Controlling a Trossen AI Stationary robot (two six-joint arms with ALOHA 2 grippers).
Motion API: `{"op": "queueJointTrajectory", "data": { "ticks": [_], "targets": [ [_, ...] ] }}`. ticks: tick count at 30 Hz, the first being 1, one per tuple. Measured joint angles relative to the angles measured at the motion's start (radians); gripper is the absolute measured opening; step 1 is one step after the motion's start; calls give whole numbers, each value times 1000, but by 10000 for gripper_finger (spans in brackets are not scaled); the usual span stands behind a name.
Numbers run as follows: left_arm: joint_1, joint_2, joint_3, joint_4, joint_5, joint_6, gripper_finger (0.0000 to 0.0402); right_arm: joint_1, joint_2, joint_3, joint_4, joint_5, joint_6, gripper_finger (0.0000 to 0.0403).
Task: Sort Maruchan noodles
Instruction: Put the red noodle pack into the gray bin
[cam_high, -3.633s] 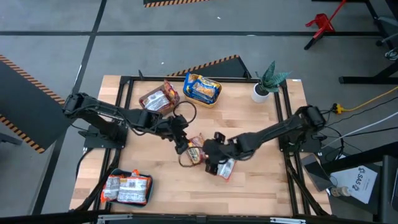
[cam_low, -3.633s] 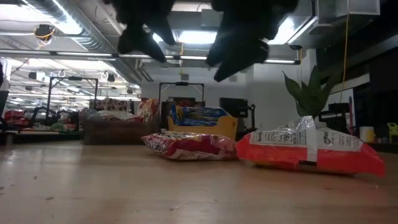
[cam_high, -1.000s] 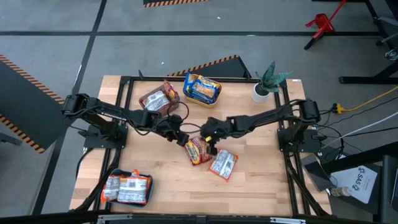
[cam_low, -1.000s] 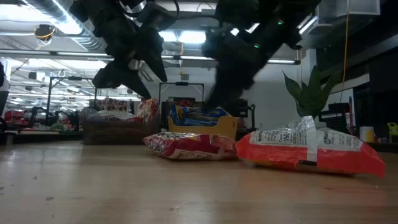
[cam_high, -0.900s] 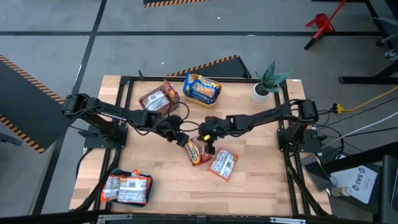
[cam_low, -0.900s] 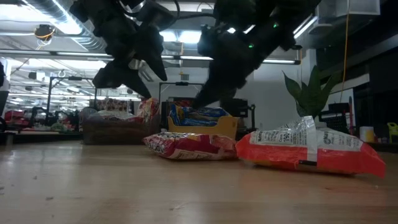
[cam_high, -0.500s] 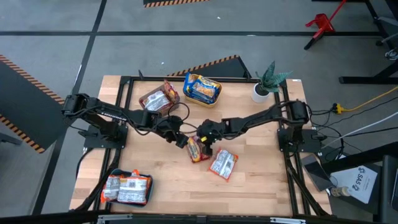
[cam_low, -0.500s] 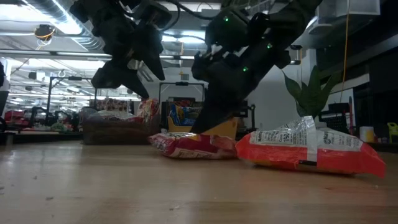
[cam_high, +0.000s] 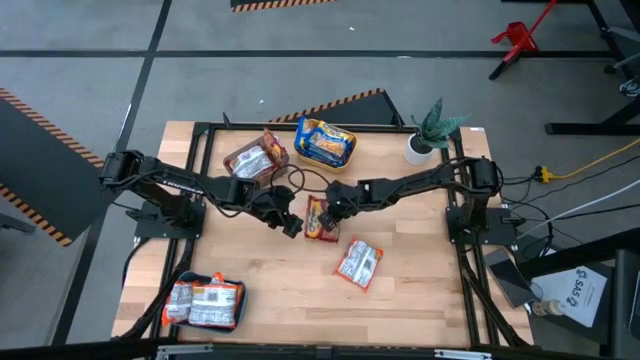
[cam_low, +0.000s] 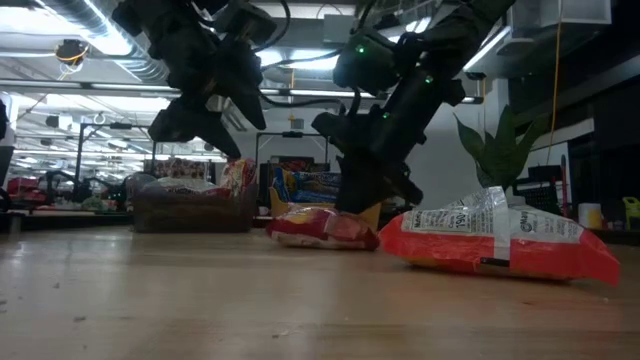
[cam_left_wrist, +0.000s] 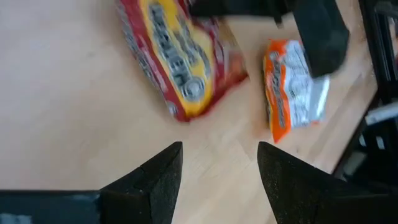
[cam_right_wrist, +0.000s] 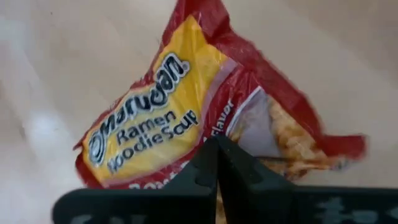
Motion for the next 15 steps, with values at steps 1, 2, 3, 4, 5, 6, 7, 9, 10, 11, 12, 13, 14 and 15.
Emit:
{"op": "queueJointTrajectory", "data": {
  "ticks": [1, 2, 3, 4, 5, 6, 7, 9, 10, 11, 12, 13, 14, 15],
  "targets": [
    [0, 0, 0, 1, -17, 0, 202, 5, -6, -2, 4, -16, 17, 4],
    [0, 0, 0, 3, -35, 0, 202, 15, -18, -5, 10, -38, 20, 4],
    [0, 0, 0, 6, -50, -2, 202, 24, -28, -6, 28, -41, 19, 4],
    [0, 0, 0, 8, -63, -10, 202, 26, -40, -9, 32, -38, 16, 4],
    [0, 0, 0, 7, -75, -17, 202, 26, -57, -12, 27, -28, 9, 4],
    [0, 0, 0, 7, -83, -19, 202, 19, -78, -13, 22, -16, -6, 4],
    [0, 0, 0, 7, -85, -18, 202, 6, -104, -13, 28, 0, -24, 4],
    [0, 0, 0, 7, -84, -12, 202, -28, -143, -7, 63, 24, -91, 4],
    [0, 0, 0, 7, -83, -12, 202, -45, -156, -7, 65, 24, -125, 4],
    [0, 0, 0, 7, -83, -12, 202, -58, -159, -8, 74, 20, -159, 4],
    [0, 0, 0, 7, -83, -12, 202, -70, -155, -8, 93, 2, -182, 4],
    [0, 0, 0, 7, -82, -12, 202, -79, -152, -10, 102, -22, -204, 4],
    [0, 0, 0, 8, -82, -12, 202, -86, -152, -10, 111, -46, -227, 4],
    [0, 0, 0, 8, -82, -12, 202, -88, -147, -10, 140, -62, -252, 4]
  ]
}}
